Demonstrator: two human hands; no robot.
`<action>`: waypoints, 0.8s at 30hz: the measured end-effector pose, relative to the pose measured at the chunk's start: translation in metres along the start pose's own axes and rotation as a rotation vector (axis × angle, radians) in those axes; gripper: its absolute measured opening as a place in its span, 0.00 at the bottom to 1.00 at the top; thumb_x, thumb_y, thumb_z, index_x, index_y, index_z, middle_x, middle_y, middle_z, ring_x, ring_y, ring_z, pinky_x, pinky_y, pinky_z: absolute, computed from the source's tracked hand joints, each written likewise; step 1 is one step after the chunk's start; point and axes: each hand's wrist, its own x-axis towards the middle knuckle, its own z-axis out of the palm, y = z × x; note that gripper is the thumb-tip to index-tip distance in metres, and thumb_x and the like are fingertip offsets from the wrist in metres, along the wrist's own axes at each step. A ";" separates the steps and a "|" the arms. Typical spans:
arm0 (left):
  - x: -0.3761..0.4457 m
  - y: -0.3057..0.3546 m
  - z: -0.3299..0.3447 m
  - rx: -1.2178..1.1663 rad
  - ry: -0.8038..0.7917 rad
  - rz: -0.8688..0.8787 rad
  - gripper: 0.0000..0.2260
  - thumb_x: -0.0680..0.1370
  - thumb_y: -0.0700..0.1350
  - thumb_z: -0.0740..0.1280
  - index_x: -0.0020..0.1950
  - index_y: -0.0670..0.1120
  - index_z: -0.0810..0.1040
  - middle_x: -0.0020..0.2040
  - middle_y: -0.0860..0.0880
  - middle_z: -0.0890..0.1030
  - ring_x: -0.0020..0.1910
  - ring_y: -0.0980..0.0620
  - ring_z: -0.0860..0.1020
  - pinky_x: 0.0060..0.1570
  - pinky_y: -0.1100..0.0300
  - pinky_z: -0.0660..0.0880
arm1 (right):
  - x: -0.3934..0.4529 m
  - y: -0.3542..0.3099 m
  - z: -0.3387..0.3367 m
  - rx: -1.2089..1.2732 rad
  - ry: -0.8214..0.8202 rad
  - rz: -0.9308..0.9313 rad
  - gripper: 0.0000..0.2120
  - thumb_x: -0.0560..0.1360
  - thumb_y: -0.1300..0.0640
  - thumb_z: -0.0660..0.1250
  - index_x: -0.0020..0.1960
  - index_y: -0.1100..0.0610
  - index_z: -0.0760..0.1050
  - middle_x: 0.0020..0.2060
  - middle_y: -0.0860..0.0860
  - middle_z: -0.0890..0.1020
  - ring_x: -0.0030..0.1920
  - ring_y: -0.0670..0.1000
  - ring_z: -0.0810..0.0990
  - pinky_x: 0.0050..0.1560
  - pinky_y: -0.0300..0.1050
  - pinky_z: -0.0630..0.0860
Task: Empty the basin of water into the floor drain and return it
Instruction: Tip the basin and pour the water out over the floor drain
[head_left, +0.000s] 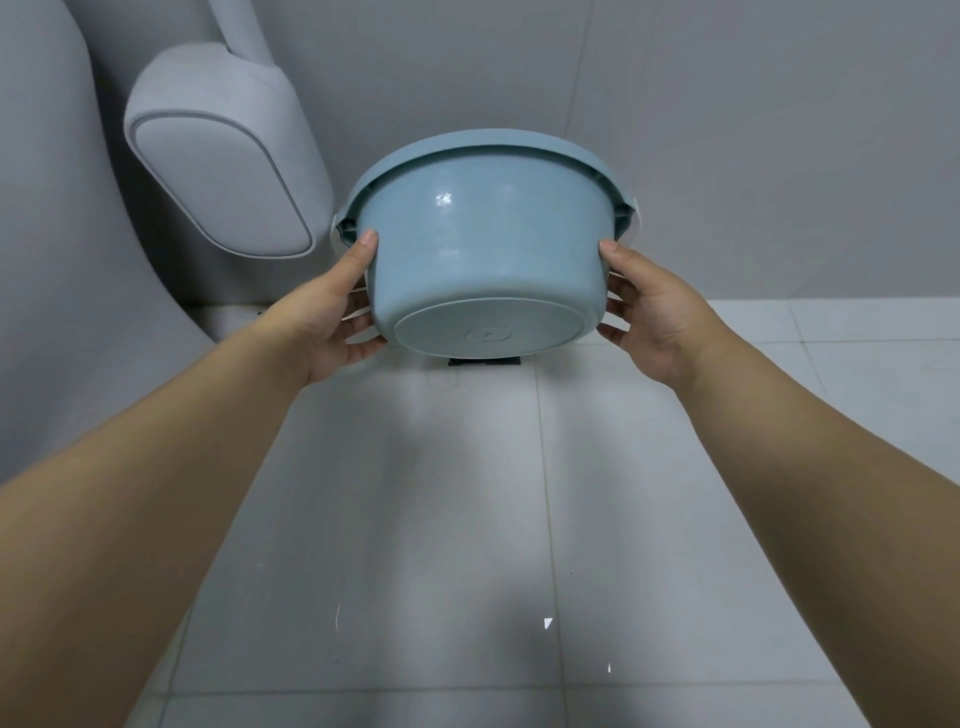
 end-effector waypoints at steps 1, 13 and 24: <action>0.000 0.000 0.000 0.002 0.001 -0.001 0.32 0.68 0.67 0.72 0.65 0.50 0.79 0.56 0.51 0.85 0.54 0.52 0.83 0.51 0.52 0.80 | 0.000 0.000 0.000 -0.001 -0.001 -0.001 0.14 0.73 0.43 0.71 0.56 0.45 0.80 0.57 0.44 0.83 0.55 0.48 0.80 0.55 0.46 0.74; 0.000 0.002 0.001 0.003 0.001 0.018 0.29 0.70 0.67 0.71 0.64 0.51 0.79 0.56 0.52 0.85 0.56 0.53 0.82 0.55 0.51 0.79 | 0.002 -0.001 0.000 -0.014 0.003 -0.006 0.16 0.72 0.42 0.71 0.58 0.45 0.80 0.59 0.44 0.83 0.56 0.47 0.79 0.59 0.47 0.72; -0.001 0.001 0.000 0.014 -0.023 0.034 0.29 0.71 0.66 0.70 0.66 0.52 0.79 0.54 0.53 0.84 0.55 0.54 0.82 0.59 0.52 0.77 | 0.003 -0.001 -0.001 -0.031 0.017 -0.006 0.19 0.71 0.41 0.72 0.60 0.46 0.79 0.58 0.44 0.83 0.57 0.48 0.79 0.60 0.48 0.72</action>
